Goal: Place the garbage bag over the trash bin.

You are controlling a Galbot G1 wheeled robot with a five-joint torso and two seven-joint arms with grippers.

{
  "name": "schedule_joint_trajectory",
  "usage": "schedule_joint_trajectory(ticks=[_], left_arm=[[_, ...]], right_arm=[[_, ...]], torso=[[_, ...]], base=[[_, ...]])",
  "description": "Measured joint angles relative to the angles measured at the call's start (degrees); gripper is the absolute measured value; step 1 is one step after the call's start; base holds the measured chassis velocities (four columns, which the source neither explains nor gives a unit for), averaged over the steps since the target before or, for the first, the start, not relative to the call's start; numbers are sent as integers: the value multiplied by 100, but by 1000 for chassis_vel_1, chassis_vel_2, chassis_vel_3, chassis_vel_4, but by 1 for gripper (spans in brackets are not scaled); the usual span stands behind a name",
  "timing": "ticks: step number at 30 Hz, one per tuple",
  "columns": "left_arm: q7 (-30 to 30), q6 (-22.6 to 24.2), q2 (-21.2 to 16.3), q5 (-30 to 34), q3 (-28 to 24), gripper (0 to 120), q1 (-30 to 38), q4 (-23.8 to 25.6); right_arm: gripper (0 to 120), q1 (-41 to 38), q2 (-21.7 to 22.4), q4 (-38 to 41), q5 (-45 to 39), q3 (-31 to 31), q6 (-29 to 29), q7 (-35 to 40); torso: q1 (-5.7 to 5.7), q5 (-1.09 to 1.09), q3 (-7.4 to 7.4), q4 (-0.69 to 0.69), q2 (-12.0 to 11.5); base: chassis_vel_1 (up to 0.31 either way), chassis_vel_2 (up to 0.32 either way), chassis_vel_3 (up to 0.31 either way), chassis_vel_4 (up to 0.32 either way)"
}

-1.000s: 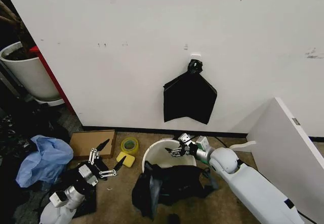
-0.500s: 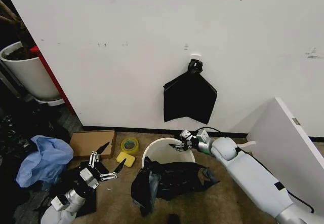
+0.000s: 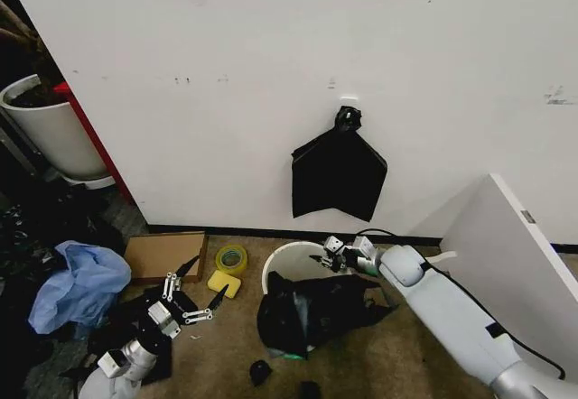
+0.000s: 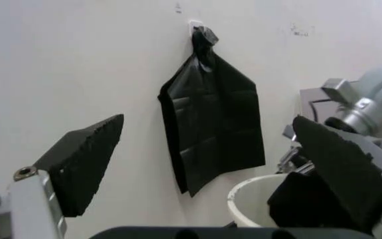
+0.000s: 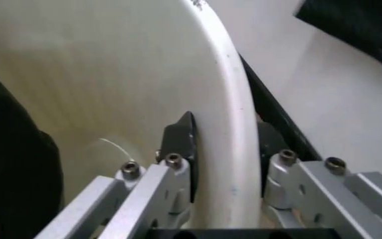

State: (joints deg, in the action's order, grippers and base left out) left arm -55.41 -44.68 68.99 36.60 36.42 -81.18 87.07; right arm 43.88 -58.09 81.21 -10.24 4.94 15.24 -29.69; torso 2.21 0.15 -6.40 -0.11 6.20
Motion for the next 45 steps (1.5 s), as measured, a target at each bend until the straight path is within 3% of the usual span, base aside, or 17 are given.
schedule_joint_trajectory(ticks=[4,5,7,9,11,13,16,20,26,35,43,45], left_arm=[[124,-13,4,-39,-78,100,17,6],[169,-15,4,-40,-119,100,26,7],[194,-15,3,-41,-140,100,32,10],[264,-16,1,-40,-196,100,40,18],[385,-16,-11,-36,-303,100,44,31],[589,-1,-57,-23,-483,100,73,29],[712,37,-94,-15,-613,100,95,25],[863,154,-169,-1,-893,100,121,35],[935,220,-215,-82,-1113,100,174,120],[918,145,-289,-104,-1109,100,91,165],[901,41,-343,-82,-987,100,3,216],[899,28,-349,-79,-932,100,-31,257]], right_arm=[[7,386,256,529,-1120,64,694,1333],[7,519,307,694,-1569,98,832,2017],[7,581,325,774,-1833,123,868,2367],[6,745,345,1048,-2692,204,905,3343],[2,972,282,1428,-3788,184,762,4516],[1,1477,34,2060,-4900,-169,260,6065],[1,1867,-93,2466,-5133,-505,-12,6628],[1,2619,-375,3022,-5194,-896,-480,7379],[1,3207,-768,3142,-4842,-1082,-971,8094],[1,3476,-1037,3405,-4567,-1025,-964,8701],[23,3748,-1055,4040,-4119,-922,-822,9006],[38,3877,-963,4301,-3429,-833,-832,8924]], torso=[[0,0,0,1,0],[0,0,0,0,0],[0,0,0,1,0],[0,0,0,-2,0],[0,0,-1,0,0],[0,5,-2,4,-1],[0,-3,-1,1,0],[0,1,-1,-1,0],[0,0,-1,-1,0],[0,-1,-1,1,0],[0,0,-1,0,0],[0,0,0,1,0]], base=[[0,0,0,0],[0,0,0,0],[0,0,0,0],[0,0,0,0],[0,0,0,0],[0,0,0,0],[0,0,0,0],[0,0,0,0],[0,0,0,0],[0,0,0,0],[0,0,0,0],[0,0,0,0]])
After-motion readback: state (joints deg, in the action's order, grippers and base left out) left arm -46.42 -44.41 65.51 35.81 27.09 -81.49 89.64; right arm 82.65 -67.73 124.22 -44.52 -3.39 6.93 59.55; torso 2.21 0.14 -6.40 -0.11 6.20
